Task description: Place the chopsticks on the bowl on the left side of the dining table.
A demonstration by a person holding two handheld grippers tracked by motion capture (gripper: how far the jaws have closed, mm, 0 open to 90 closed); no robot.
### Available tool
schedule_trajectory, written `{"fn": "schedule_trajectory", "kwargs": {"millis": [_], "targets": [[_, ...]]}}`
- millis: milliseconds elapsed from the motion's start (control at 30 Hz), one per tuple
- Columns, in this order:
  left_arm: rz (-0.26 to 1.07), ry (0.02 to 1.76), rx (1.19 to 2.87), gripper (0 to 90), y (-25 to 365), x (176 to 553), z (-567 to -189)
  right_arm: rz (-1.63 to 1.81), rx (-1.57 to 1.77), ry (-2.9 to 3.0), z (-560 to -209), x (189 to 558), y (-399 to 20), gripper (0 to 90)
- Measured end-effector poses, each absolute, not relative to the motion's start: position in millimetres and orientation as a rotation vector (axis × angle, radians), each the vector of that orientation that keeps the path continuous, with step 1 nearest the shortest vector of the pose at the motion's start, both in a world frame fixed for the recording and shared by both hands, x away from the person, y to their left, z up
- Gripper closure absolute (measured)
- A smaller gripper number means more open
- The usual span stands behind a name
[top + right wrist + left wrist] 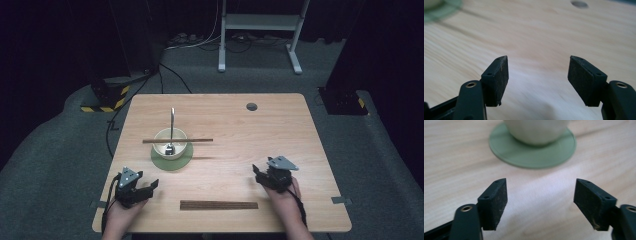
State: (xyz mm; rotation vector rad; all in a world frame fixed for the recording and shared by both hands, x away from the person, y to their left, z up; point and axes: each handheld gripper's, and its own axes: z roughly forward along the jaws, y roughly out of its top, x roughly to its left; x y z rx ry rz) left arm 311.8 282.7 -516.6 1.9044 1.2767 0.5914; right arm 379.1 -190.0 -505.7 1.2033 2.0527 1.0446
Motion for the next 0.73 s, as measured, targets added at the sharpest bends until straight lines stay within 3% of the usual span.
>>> {"fn": "schedule_trajectory", "kwargs": {"millis": [333,500,733], "targets": [[0.562,1.298,1.984,19.5,269,312,-529,0.884,1.449,2.087,-522,370,-279,25.3],[0.553,1.301,1.999,12.6,267,313,-530,0.860,1.488,2.056,-522,370,-276,22.0],[0.547,1.283,2.010,12.3,267,316,-530,0.846,1.457,2.025,-524,371,-271,20.4]]}}
